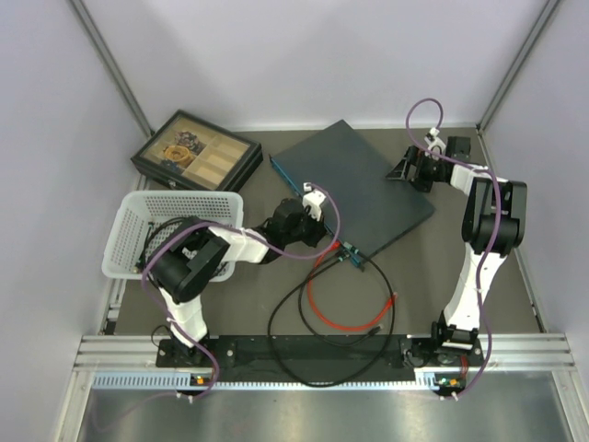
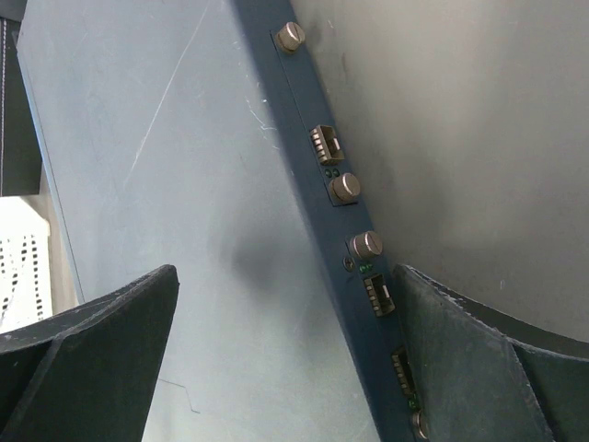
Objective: Insert the plug into the switch port
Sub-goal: Insert the plug into the switch port, then reset both arms
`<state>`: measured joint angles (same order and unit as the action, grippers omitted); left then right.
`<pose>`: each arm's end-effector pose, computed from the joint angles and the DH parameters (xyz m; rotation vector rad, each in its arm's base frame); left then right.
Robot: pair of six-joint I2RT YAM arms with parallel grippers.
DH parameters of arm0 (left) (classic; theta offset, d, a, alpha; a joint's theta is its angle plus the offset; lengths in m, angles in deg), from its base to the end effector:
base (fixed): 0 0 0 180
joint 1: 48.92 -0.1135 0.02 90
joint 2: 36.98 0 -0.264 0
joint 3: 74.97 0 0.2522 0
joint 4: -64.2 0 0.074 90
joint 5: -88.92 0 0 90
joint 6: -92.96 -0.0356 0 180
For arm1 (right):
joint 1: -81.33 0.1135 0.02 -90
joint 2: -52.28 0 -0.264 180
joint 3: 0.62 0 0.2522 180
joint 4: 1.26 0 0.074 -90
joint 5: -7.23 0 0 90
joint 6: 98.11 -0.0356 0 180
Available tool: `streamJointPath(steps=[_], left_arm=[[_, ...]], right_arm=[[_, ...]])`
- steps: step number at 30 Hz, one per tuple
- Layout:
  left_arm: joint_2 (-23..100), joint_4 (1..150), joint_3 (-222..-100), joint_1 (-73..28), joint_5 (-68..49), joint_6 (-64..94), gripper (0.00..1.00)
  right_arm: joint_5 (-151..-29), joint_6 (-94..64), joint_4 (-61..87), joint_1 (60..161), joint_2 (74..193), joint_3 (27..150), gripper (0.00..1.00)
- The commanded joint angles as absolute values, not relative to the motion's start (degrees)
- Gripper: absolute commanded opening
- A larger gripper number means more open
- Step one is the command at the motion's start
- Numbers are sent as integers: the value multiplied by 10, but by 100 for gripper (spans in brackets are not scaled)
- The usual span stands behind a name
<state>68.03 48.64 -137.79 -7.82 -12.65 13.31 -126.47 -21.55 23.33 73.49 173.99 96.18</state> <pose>0.2761 -0.2503 0.1503 0.6863 1.9985 -0.7575 0.4514 -0.0373 0.1560 0.0906 2.3305 0.9656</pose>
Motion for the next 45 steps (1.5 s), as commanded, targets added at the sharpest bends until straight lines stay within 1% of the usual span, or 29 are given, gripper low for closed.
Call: streamJointPath(steps=[1, 2, 3, 5, 6, 7, 8, 10, 13, 14, 16, 17, 20, 21, 26, 27, 30, 32, 37, 45], left_arm=[[613, 435, -1374, -75, -71, 112, 20], [596, 459, -1368, -77, -61, 105, 32], [559, 494, -1365, -77, -31, 103, 40], [516, 532, -1358, -79, -16, 82, 52], [475, 549, -1358, -80, 28, 75, 58], [455, 593, -1359, -81, 46, 72, 67], [435, 618, -1371, -82, 62, 69, 67], [379, 702, -1386, -84, 115, 71, 80], [306, 775, -1422, -87, 182, 91, 97], [287, 824, -1428, -86, 194, 93, 98], [232, 862, -1440, -87, 211, 91, 98], [212, 894, -1443, -88, 228, 91, 99], [117, 943, -1443, -87, 254, 91, 98], [99, 951, -1440, -87, 258, 89, 98], [-25, 981, -1404, -87, 288, 75, 98], [-41, 981, -1396, -87, 306, 69, 98], [-99, 969, -1357, -87, 334, 58, 98], [-132, 956, -1329, -87, 339, 56, 99], [-163, 937, -1279, -88, 355, 59, 99], [-218, 873, -1206, -87, 359, 56, 99]], right_arm=[[-1245, -208, 244, 717, 1707, 951, 99], [-1237, -210, 247, 711, 1696, 949, 99], [-1220, -211, 252, 704, 1685, 949, 99], [-1190, -214, 261, 695, 1636, 946, 99], [-1155, -211, 276, 695, 1617, 945, 99], [-1142, -208, 284, 695, 1576, 948, 99], [-1120, -208, 288, 695, 1557, 946, 99], [-1100, -214, 307, 695, 1493, 930, 99], [-1048, -223, 329, 695, 1419, 887, 99], [-1018, -225, 339, 695, 1368, 874, 99], [-995, -228, 367, 695, 1315, 839, 99], [-982, -229, 375, 695, 1266, 826, 99], [-966, -232, 407, 695, 1190, 782, 99], [-966, -233, 412, 695, 1140, 770, 99], [-968, -240, 443, 695, 1013, 715, 99], [-975, -237, 443, 695, 978, 703, 99], [-975, -244, 441, 695, 927, 673, 99], [-974, -245, 439, 695, 877, 656, 99], [-935, -244, 439, 695, 770, 602, 99], [-909, -235, 462, 695, 693, 575, 99]])
